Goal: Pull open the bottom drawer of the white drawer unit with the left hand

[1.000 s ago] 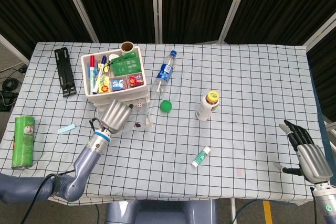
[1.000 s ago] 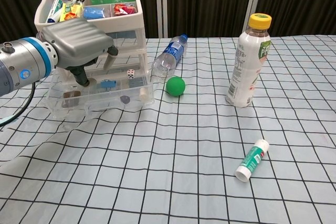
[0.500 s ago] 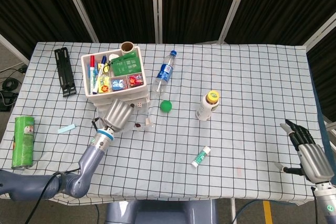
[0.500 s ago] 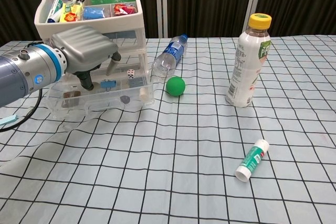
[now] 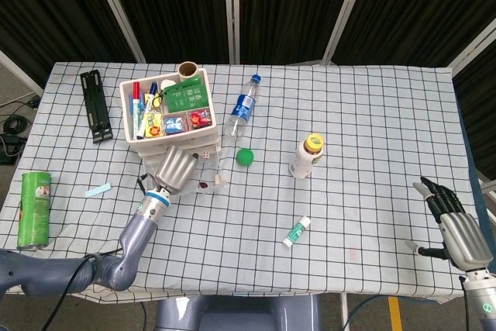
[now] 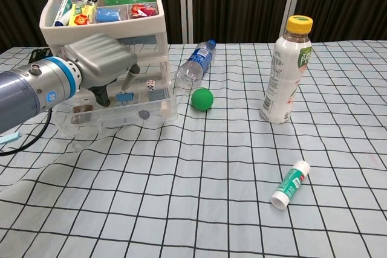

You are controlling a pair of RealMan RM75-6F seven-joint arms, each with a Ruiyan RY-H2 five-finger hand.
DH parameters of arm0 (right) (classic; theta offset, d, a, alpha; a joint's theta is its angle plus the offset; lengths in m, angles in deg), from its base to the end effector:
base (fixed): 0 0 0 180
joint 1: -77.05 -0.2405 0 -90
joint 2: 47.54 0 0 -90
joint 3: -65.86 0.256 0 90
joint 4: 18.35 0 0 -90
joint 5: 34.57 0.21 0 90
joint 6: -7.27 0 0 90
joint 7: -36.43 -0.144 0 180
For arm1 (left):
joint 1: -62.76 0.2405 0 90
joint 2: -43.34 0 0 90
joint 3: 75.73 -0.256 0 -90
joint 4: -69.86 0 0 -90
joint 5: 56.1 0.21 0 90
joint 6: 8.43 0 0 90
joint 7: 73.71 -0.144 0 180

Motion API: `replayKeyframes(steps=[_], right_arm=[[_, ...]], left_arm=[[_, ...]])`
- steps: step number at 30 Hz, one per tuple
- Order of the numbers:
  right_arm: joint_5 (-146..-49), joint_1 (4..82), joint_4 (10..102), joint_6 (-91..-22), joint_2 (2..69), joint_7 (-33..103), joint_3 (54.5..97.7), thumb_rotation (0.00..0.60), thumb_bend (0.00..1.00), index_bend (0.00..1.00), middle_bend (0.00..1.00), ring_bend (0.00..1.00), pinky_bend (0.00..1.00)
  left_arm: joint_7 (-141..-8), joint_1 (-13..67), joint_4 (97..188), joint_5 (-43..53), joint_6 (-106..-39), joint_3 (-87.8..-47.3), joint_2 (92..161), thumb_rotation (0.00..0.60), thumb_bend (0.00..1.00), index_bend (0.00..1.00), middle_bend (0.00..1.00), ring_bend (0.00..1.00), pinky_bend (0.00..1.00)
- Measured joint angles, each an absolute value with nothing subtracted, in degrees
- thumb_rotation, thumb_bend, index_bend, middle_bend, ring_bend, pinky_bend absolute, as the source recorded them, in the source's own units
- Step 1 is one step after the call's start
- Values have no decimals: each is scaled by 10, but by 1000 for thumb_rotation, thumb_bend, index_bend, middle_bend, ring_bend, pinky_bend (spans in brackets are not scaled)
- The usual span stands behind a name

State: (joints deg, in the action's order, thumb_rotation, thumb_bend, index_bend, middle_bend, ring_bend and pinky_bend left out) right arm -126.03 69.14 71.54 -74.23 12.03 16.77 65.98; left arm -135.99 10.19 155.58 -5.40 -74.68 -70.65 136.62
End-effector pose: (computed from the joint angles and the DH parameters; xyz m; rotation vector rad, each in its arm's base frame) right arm -0.3121 -0.1876 0.1694 1.4649 -1.1023 1.0640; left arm -0.1102 0.3492 -0.0306 -1.9201 -0.2772 -0.5188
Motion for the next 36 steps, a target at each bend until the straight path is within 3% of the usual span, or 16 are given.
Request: replayKeyframes(steps=[25,29,32,36], right_arm=[[-1263,692,718,-744,120,171,659,600,17,0,0,0,0],[-1264,692,717,-745,120,171,658,600,17,0,0,0,0],[-1264,692,717,-744,120,171,658,600,17,0,0,0,0],[-1265,692,717,-744,120,171,658,600,17,0,0,0,0]], left_arm=[[-1334,111,1509,-37,-754,-696,1410,600,330,542,963,922,811],[-1334,112,1501,-30,-758,-694,1418,600,392,559,966,927,811],[-1330,114,1496,-26,-758,-694,1422,600,516,581,966,928,811],[-1325,116,1494,-21,-757,-694,1424,600,586,593,967,928,811]])
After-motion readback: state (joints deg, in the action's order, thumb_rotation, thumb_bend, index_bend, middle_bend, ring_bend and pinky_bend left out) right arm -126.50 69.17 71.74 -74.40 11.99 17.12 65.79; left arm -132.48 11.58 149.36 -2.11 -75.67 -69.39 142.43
